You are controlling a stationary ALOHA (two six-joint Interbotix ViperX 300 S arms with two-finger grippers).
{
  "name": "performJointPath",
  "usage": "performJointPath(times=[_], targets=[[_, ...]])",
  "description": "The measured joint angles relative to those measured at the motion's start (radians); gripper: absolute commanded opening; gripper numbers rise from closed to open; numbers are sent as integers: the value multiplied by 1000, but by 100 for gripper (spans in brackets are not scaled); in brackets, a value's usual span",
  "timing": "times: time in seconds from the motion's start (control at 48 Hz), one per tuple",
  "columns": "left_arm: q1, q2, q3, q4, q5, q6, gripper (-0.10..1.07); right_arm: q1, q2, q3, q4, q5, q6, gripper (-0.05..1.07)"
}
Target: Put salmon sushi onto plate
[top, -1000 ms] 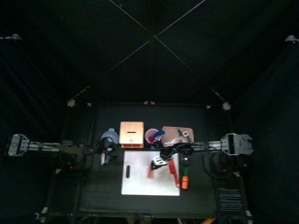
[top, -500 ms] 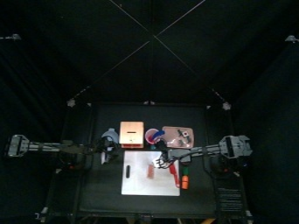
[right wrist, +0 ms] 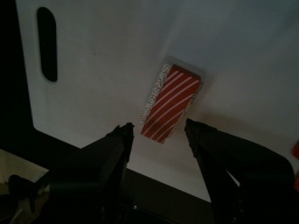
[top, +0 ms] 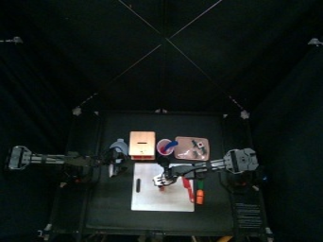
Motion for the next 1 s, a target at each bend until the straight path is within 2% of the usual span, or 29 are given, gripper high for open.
performJointPath(times=[0.146, 0.333, 0.438, 1.0], targets=[[17, 0, 0, 15, -12, 2, 91, 0, 38, -21, -17, 0, 72, 86], [40, 0, 0, 40, -25, 0, 91, 0, 43, -31, -158, 43, 262, 86], [46, 0, 0, 54, -25, 2, 91, 3, 43, -35, -199, 81, 325, 86], [57, 2, 0, 61, -25, 2, 91, 6, 54, -43, -193, 144, 339, 83]])
